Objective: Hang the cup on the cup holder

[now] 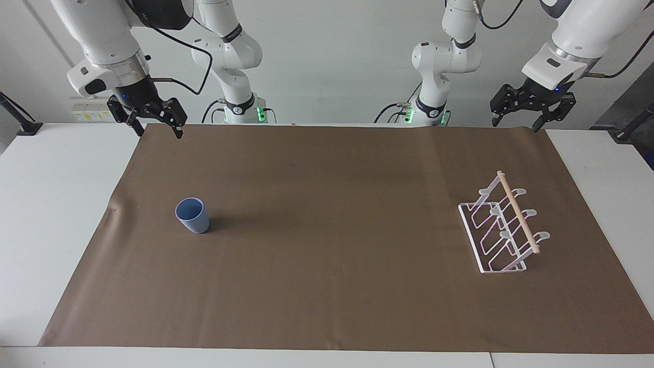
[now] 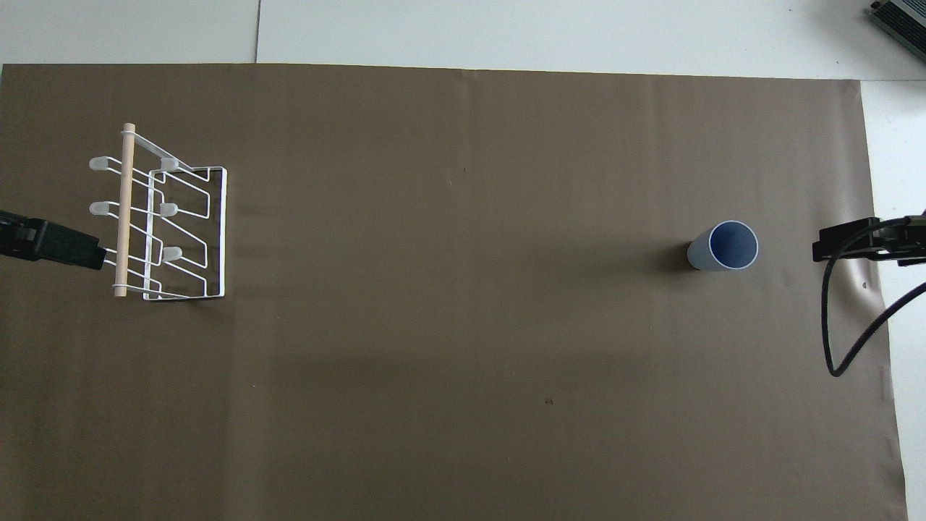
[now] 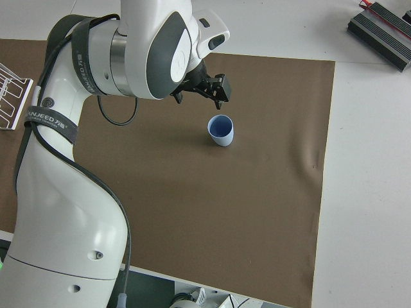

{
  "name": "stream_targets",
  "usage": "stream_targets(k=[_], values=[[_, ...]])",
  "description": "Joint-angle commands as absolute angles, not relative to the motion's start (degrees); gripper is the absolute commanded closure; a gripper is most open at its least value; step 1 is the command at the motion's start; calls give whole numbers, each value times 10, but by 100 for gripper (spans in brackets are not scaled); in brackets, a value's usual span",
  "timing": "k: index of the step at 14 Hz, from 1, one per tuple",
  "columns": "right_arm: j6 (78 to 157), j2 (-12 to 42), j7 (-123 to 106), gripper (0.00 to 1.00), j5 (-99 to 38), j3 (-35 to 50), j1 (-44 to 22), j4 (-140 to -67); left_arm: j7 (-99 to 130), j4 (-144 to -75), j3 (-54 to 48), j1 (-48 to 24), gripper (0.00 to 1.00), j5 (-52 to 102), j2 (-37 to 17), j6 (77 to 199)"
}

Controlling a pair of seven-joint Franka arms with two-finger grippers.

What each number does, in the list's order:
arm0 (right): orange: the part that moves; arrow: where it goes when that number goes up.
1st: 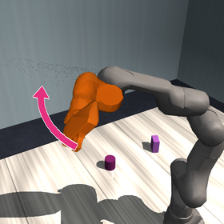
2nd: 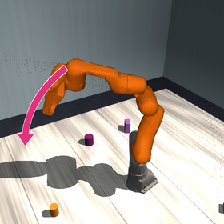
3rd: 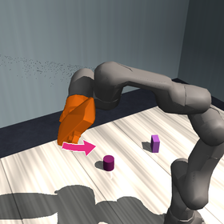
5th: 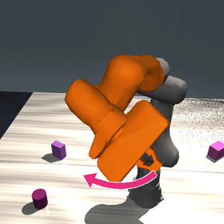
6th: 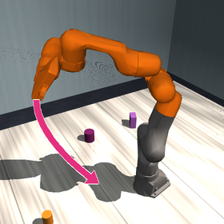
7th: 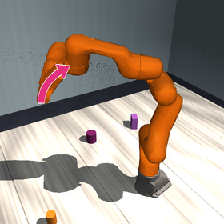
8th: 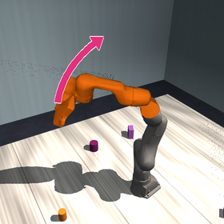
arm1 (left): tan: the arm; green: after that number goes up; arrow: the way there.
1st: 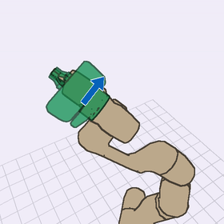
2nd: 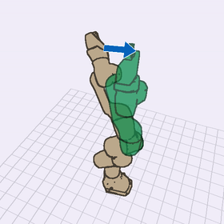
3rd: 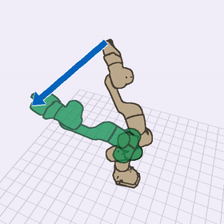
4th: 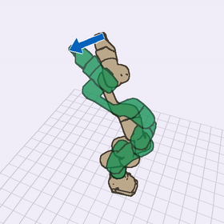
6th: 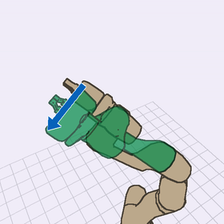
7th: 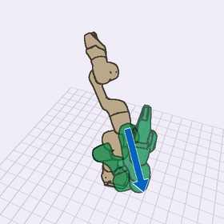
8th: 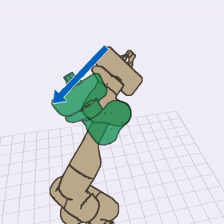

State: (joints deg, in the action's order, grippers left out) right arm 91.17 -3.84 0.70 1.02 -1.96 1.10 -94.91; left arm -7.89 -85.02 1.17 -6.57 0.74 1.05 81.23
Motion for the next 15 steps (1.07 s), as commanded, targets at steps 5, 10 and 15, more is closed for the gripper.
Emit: stream_targets(k=[5,10,15], values=[[956,-40,-15,0,22,-17,15,-988,-74,-870,16,-69,0,5,27,819],[1096,-18,-82,0,21,-17,26,-1080,-74,-870,16,-69,0,5,27,819],[1201,64,-127,0,12,-17,43,-1088,-74,-870,16,-69,0,5,27,818]])
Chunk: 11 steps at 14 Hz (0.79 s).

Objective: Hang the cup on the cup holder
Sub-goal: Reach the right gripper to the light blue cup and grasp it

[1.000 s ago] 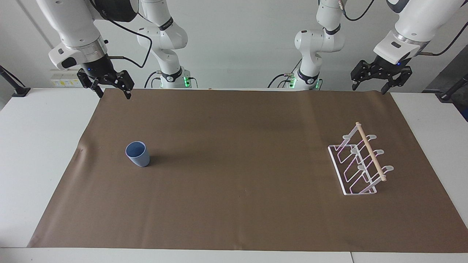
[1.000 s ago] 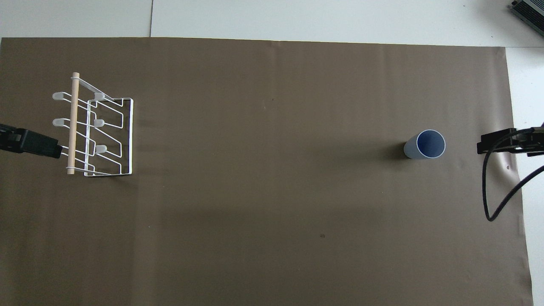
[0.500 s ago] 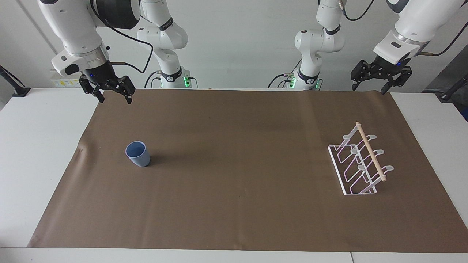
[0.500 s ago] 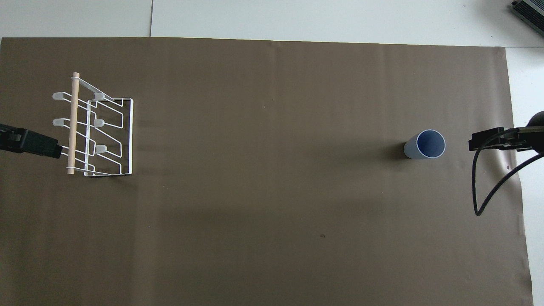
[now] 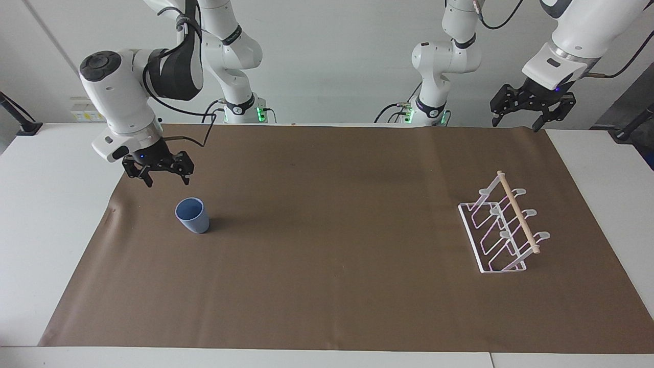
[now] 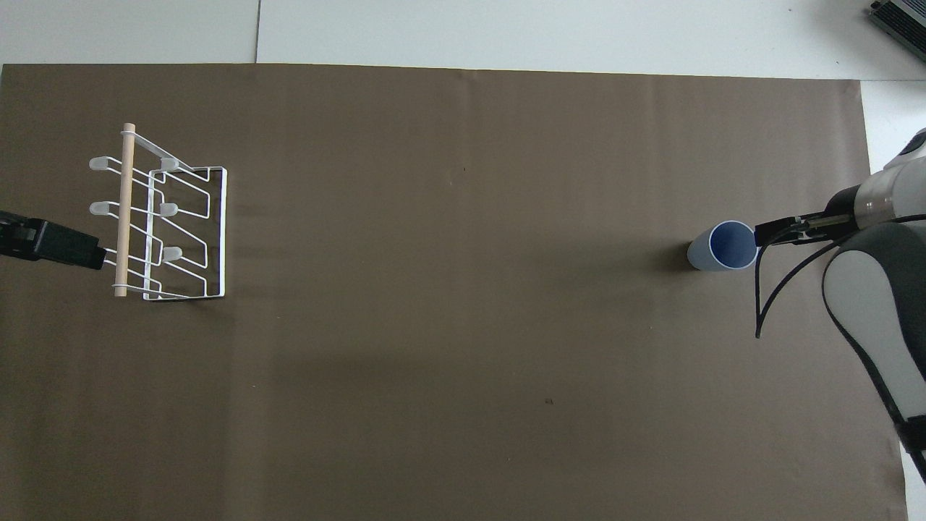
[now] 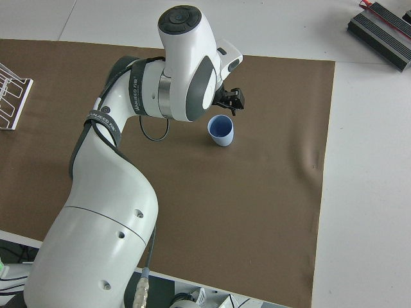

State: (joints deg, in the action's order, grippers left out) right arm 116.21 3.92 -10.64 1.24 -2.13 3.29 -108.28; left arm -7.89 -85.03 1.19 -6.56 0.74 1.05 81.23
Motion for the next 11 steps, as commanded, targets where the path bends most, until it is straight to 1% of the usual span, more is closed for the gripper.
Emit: stream_targets(k=[1,3,6,9,11], values=[[1226,73,-127,0,12,-17,43,-1099,-74,-870,16,-69,0,5,27,818],[1288,75,-131,0,12,-17,44,-1135,-74,-870,16,-69,0,5,27,818],[1303,87,-137,0,11,-17,46,-1140,-74,-870,16,-69,0,5,27,818],[1308,91,-164,0,8,-17,63,-1157,-74,-870,16,-68,0,5,27,818],[1308,91,-170,0,-3,-17,62,-1164,-74,-870,16,-68,0,5,27,818]])
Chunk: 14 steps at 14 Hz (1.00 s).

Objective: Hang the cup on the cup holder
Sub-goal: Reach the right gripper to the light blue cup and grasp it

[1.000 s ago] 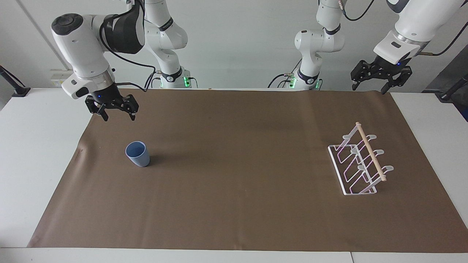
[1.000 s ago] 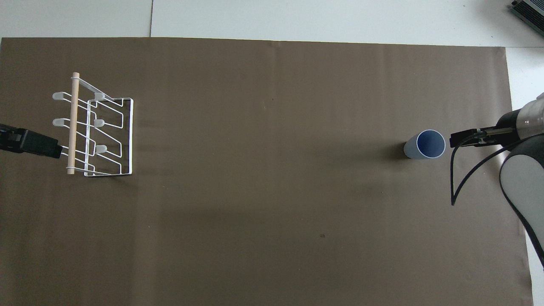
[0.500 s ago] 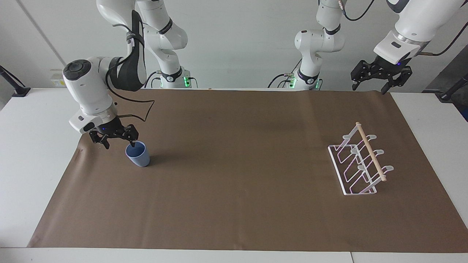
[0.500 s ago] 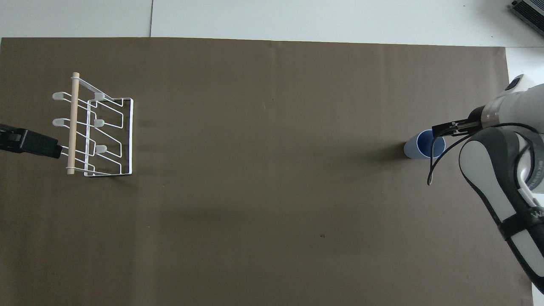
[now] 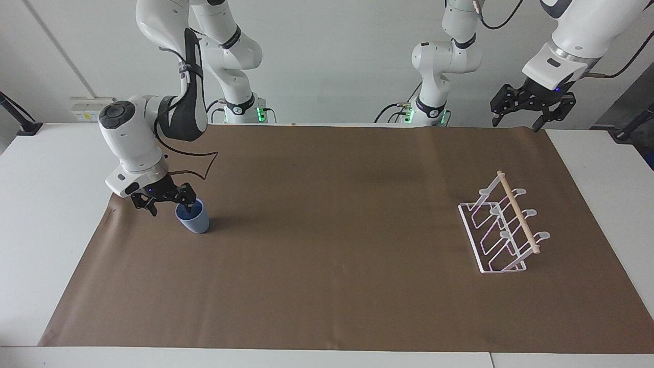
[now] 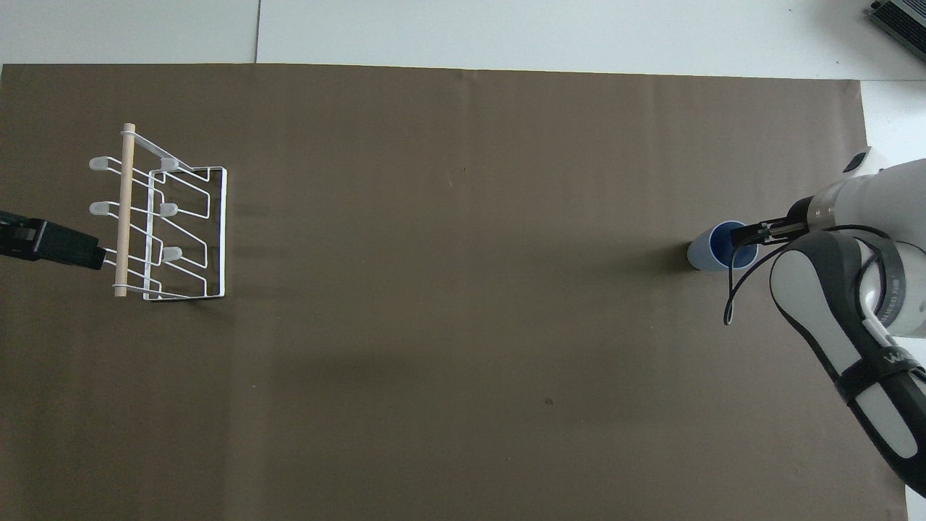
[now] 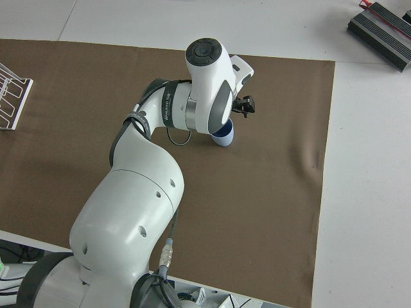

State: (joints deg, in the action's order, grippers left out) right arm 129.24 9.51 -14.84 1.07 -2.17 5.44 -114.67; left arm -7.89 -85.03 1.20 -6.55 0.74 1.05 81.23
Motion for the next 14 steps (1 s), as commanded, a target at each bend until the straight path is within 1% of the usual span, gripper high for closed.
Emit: stream_targets(k=[1,3,4,5,6,7,10,11,12,13,14], values=[[1309,91,-170,0,-7,-17,63,-1167,-74,-870,16,-69,0,5,27,818],[1309,91,-178,0,-11,-17,63,-1168,-74,-870,16,-69,0,5,27,818],[1309,91,-178,10,-11,-17,63,-1168,-74,-870,16,-69,0,5,27,818],[1309,91,-178,24,-11,-17,63,-1168,-74,-870,16,-69,0,5,27,818],[1309,91,-178,35,-11,-17,63,-1168,-74,-870,16,-69,0,5,27,818],[1309,91,-178,41,-12,-17,63,-1168,-74,-870,16,-69,0,5,27,818],[1309,92,-178,42,-13,-17,63,-1168,-74,-870,16,-69,0,5,27,819],[1309,92,-178,47,-15,-17,63,-1168,-74,-870,16,-69,0,5,27,818],[1309,92,-178,56,-31,-17,63,-1168,-74,-870,16,-69,0,5,27,818],[1309,93,-178,63,-47,-17,63,-1168,-74,-870,16,-69,0,5,27,818],[1309,93,-178,64,-50,-17,63,-1168,-74,-870,15,-69,0,5,27,819]])
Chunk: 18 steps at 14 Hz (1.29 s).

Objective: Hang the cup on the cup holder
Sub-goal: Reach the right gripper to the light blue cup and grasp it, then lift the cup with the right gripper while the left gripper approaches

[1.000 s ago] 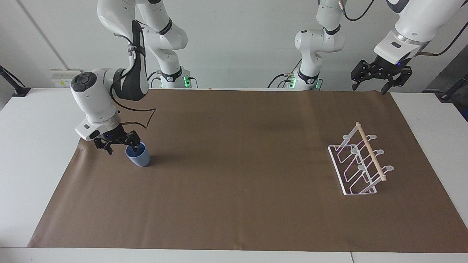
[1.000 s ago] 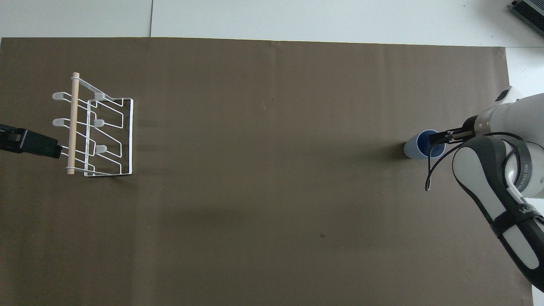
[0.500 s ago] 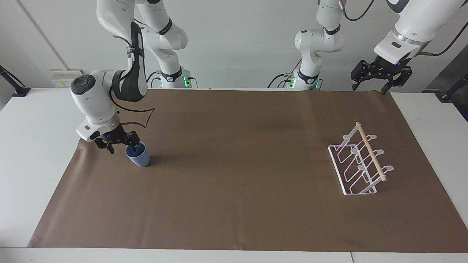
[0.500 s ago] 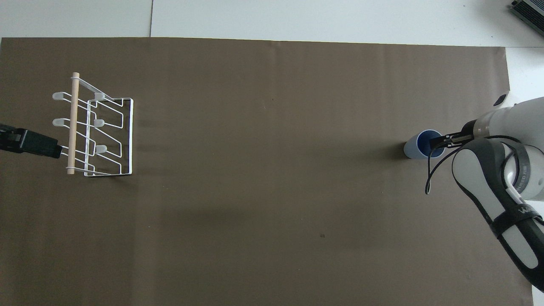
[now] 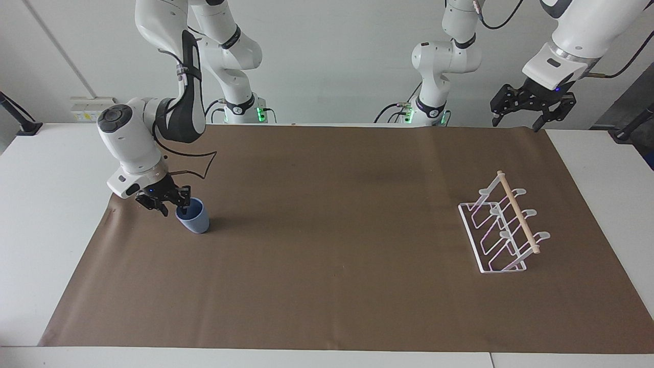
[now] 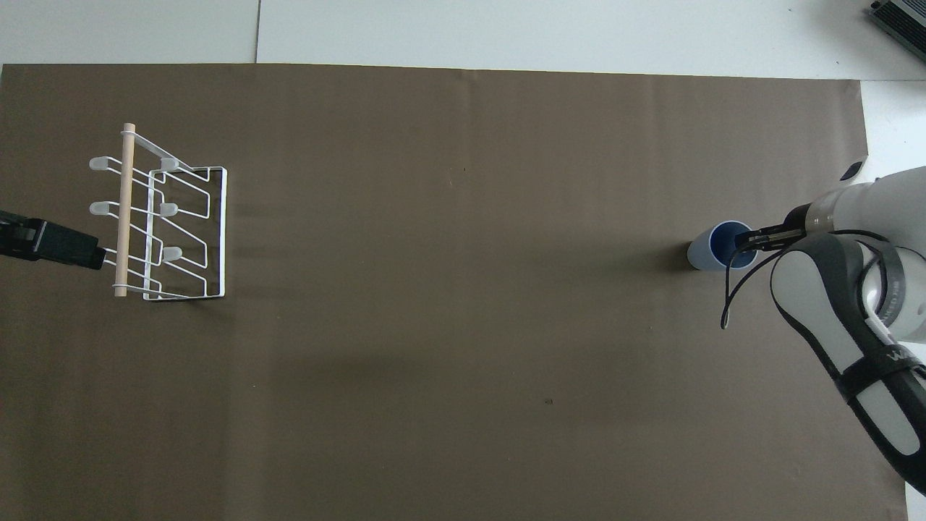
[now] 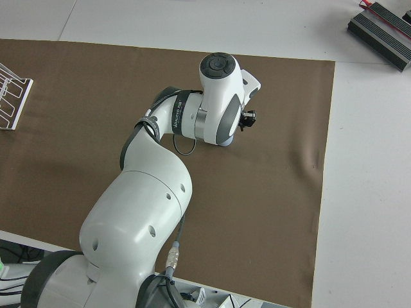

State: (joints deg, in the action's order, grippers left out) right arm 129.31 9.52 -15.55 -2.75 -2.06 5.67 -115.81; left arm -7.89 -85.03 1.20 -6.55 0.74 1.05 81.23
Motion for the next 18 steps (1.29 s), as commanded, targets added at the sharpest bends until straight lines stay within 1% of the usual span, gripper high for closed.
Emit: stream_targets(k=[1,2,3,4,5,6,10,12,15,18], values=[[1309,93,-178,64,-51,-17,63,-1168,-71,-870,15,-72,0,5,27,819],[1309,93,-178,64,-51,-17,63,-1168,-71,-870,15,-74,0,5,27,823],[1309,93,-178,66,-51,-17,63,-1168,-71,-870,15,-74,0,5,27,823],[1309,93,-178,74,-51,-17,63,-1168,-70,-870,15,-74,0,5,27,823],[1309,93,-178,93,-52,-17,63,-1168,-70,-870,15,-74,0,5,27,821],[1309,93,-174,100,-57,-17,63,-1168,-70,-870,15,-71,0,5,28,817],[1307,94,-174,100,-62,-17,60,-1165,-69,-869,15,-69,0,5,28,817],[1291,95,-178,100,-62,-17,62,-1148,-69,-869,16,-69,0,5,28,818],[1220,88,-176,100,-63,-16,53,-1096,-69,-869,15,-69,0,5,28,818],[1189,75,-174,100,-80,1,48,-1066,-69,-869,16,-69,0,5,28,819]])
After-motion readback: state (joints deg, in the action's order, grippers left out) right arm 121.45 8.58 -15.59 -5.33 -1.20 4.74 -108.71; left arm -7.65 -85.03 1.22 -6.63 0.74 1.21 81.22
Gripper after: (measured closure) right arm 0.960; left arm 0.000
